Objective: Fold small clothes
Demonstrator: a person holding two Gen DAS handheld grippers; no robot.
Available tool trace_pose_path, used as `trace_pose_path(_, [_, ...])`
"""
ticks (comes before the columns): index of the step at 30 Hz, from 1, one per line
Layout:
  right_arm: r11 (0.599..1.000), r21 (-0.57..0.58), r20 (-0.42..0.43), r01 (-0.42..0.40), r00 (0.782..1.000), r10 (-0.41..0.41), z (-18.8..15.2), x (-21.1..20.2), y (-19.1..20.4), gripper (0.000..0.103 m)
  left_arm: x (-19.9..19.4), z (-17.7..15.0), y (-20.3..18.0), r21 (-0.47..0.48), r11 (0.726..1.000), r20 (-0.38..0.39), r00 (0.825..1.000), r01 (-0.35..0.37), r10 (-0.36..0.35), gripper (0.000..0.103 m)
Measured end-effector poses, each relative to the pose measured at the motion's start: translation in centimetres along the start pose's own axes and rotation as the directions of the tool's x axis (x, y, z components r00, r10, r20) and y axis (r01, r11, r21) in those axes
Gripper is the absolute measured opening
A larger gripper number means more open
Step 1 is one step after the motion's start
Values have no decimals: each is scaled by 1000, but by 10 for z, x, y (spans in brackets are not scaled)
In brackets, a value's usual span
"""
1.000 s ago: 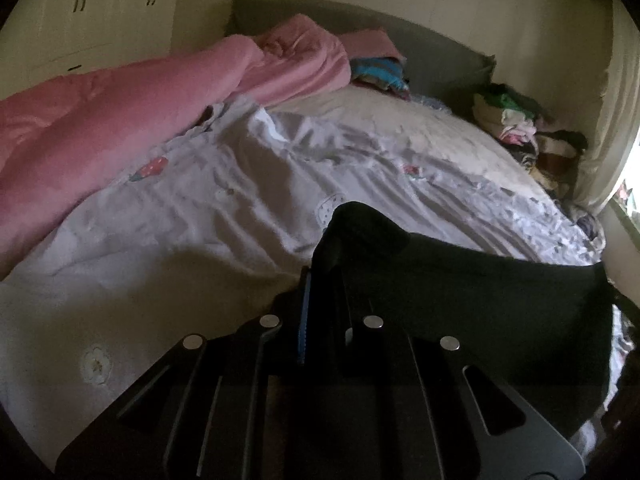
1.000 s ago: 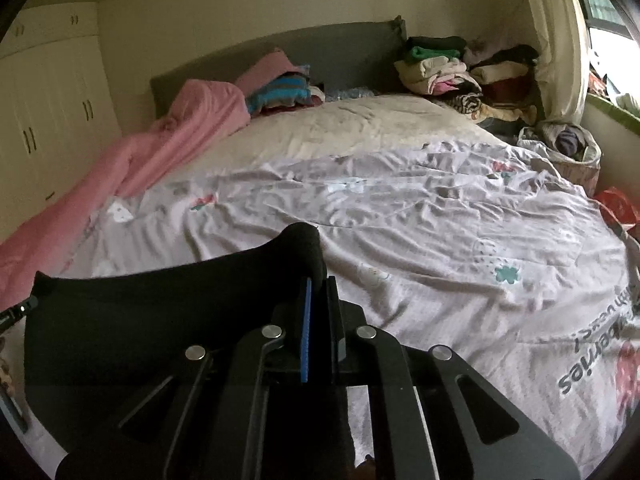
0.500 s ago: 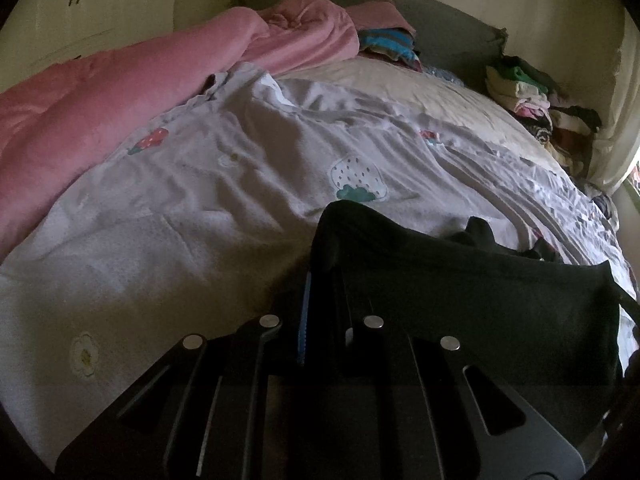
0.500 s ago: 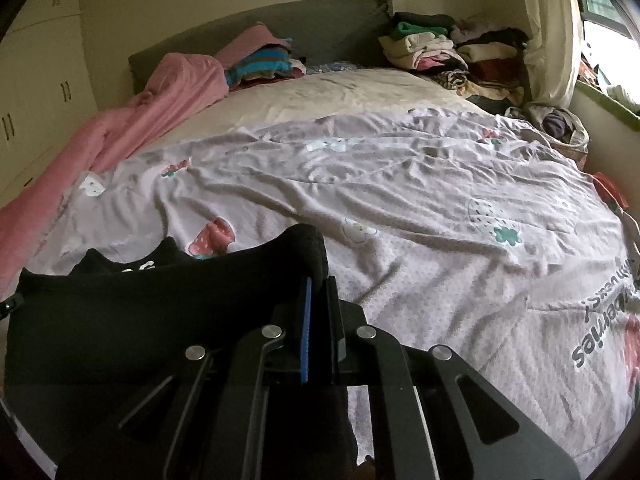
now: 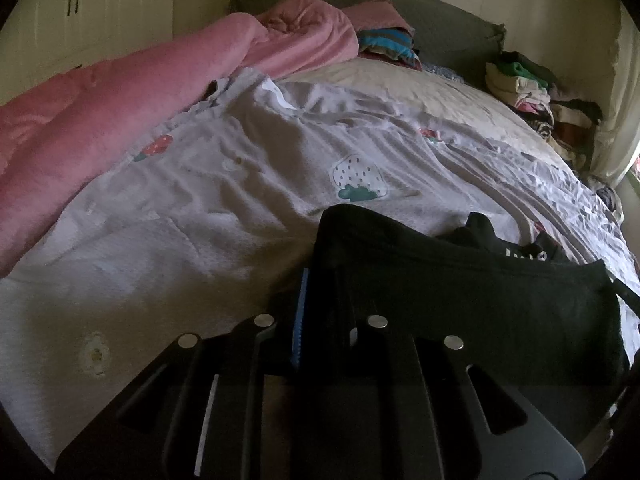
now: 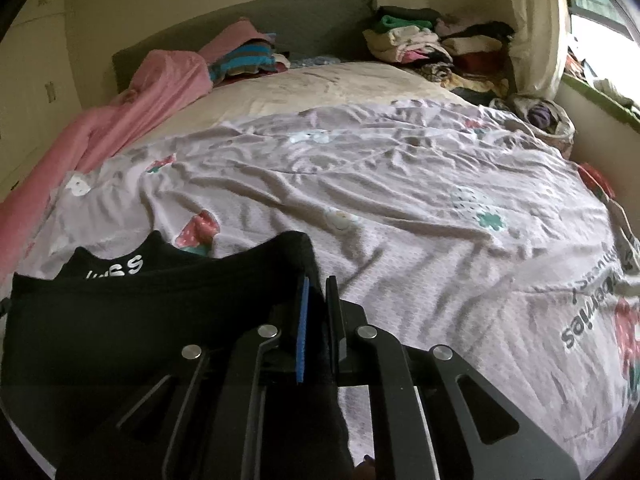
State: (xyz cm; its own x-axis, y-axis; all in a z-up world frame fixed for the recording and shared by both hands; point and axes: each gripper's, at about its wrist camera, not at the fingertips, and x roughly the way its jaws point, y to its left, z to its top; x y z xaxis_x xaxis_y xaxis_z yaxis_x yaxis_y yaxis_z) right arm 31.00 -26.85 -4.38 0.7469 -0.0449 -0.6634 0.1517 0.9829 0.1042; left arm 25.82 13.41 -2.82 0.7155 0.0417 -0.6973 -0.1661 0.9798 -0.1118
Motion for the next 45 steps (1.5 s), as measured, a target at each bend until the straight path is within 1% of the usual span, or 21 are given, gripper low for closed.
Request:
trace_pose_path(2, [1000,15,-1,10,1000,-10,-1,-2,-5,7,-2,0,-1,8,1000,3,1000,-2,2,11])
trace_pose_path(3, [1000,25,-2,12,1000,-12,-2,-3,-8,9,-3,0,-1,11,1000,6,1000,-7,7,15])
trace_pose_path(7, [999,44,-16,5,1000,-4,-4,-9,-13,11,-8,0,-1,15,1000,11,1000,-6,6,19])
trace_pose_path(8, [999,41,-20,3,1000,-2,-5,-11,-13,14,-9,0,-1,15,1000,13,1000,-9,9,21])
trace_pose_path(10, [1000,30,-22,-5,1000,6,-7,-17,-12,19,-12,-1,-1,12,1000,16,1000,-15,14,31])
trace_pose_path(14, [999,1,-19,-36,999,36,-13,-32,-5,30,-23,-2,1,8,1000,29,999,-21,21,41])
trace_pose_path(16, [998,-29,-16,-55,998,55,-17,-43,1,38,-31,-3,2,4,1000,38,999,-22,22,52])
trace_pose_path(17, [997,-50,-17,-66,998,66,-19,-48,5,44,-34,-4,2,3,1000,44,999,-25,25,55])
trace_pose_path(18, [995,-66,-19,-73,997,72,-20,-51,8,48,-39,-4,3,3,1000,50,998,-31,31,61])
trace_pose_path(20, [992,-101,-11,-75,997,74,-25,-61,14,50,-46,-6,2,1,1000,51,998,-29,29,67])
trace_pose_path(23, [990,-109,-20,-95,995,94,-30,-71,15,50,-55,-10,1,-11,1000,44,999,-3,4,68])
trace_pose_path(25, [989,-102,-29,-109,994,107,-33,-74,11,50,-60,-14,1,-16,1000,37,999,4,-3,78])
trace_pose_path(29, [990,-87,-65,-115,992,110,-41,-74,2,50,-66,-28,8,-43,999,5,1000,15,-15,79])
trace_pose_path(33, [989,-70,-121,-128,985,119,-54,-67,-7,50,-66,-41,7,-65,995,-54,996,71,-75,78])
trace_pose_path(36, [990,-37,-141,-135,982,129,-61,-62,-14,50,-53,-54,7,-83,995,-141,988,56,-67,78])
trace_pose_path(39, [988,3,-151,-157,976,156,-66,-61,-21,50,-47,-60,13,-102,994,-171,984,39,-56,78])
trace_pose_path(41, [985,22,-160,-169,972,171,-69,-59,-24,50,-45,-62,19,-138,988,-182,979,68,-93,78])
trace_pose_path(42, [984,31,-164,-175,970,177,-70,-58,-25,50,-43,-64,20,-157,983,-195,974,89,-120,78])
trace_pose_path(43, [982,41,-168,-183,968,188,-72,-57,-26,50,-39,-68,22,-192,974,-215,963,119,-161,78])
trace_pose_path(44, [981,47,-168,-188,967,194,-73,-57,-26,50,-37,-71,22,-204,970,-224,958,133,-179,77])
trace_pose_path(45, [979,53,-167,-198,965,204,-75,-57,-26,42,-36,-72,20,-206,968,-229,955,142,-188,69])
